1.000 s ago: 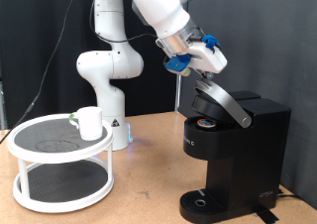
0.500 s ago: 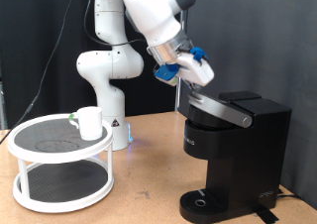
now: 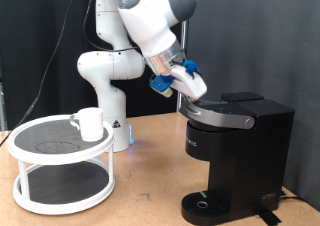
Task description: Make a cup of coffee with the keurig machine
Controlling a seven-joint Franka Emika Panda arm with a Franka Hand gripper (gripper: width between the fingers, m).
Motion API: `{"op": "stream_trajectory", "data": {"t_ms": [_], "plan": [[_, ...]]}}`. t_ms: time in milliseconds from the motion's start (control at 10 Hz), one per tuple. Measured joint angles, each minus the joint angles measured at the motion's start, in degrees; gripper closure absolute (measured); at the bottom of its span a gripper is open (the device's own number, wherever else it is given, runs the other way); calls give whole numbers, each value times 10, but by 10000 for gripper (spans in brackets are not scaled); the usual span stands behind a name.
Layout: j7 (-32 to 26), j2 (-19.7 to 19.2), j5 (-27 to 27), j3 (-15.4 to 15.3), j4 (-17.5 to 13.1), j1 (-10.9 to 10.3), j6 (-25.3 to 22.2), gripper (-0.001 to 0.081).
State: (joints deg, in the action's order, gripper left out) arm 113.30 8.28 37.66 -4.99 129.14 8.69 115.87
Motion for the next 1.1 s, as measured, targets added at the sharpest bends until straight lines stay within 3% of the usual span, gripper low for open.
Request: {"op": "stream_trajectory", "data": {"t_ms": [700, 1100], "plan": [[-22, -23, 6, 2, 5, 6, 21, 801], [-69, -13, 47, 9, 3, 6, -6, 801]]}}
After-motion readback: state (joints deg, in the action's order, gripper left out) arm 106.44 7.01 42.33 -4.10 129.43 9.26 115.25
